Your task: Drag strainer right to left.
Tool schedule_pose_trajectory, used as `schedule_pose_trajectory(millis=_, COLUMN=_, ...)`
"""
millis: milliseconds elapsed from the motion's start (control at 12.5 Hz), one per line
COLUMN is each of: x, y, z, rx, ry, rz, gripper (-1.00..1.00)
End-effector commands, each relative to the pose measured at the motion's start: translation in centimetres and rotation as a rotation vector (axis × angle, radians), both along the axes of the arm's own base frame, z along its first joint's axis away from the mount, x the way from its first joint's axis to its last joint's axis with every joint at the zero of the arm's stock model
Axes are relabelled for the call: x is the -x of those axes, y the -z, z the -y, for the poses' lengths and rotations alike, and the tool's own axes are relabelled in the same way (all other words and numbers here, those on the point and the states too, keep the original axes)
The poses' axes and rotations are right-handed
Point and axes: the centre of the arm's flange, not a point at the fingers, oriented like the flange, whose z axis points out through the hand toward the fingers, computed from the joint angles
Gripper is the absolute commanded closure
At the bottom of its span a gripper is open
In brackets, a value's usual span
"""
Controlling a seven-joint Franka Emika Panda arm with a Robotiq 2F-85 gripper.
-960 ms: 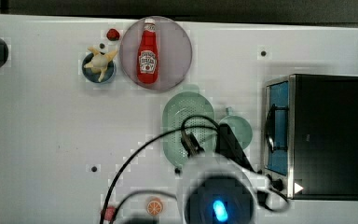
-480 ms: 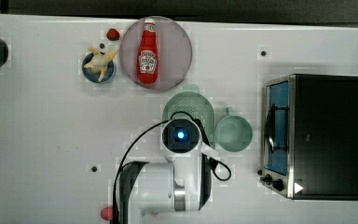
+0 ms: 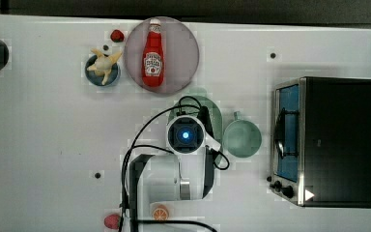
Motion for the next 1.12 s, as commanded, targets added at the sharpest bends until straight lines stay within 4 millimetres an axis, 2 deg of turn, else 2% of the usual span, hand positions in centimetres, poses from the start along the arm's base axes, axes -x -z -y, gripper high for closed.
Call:
schedule_pose_trajectory(millis=80, x=0.6, y=3.0, z=0.0, rx=0.005, ry=0.189, rz=0.004, gripper=-1.0)
schedule_pose_trajectory(millis=240, x=0.6, y=4.6, z=-1.2, rx=-0.003, ry=0.178, rz=0.018, gripper=-1.0)
schedule_pose_trajectory(millis=560, x=1.1, y=6.1, z=-2.8, rx=-0.008, ry=0.146, rz=0.012, gripper=-1.0)
schedule_pose_trajectory(millis=1120, x=0.3, y=6.3, z=-7.6, rx=-0.016, ry=0.14, rz=0.022, gripper=-1.0)
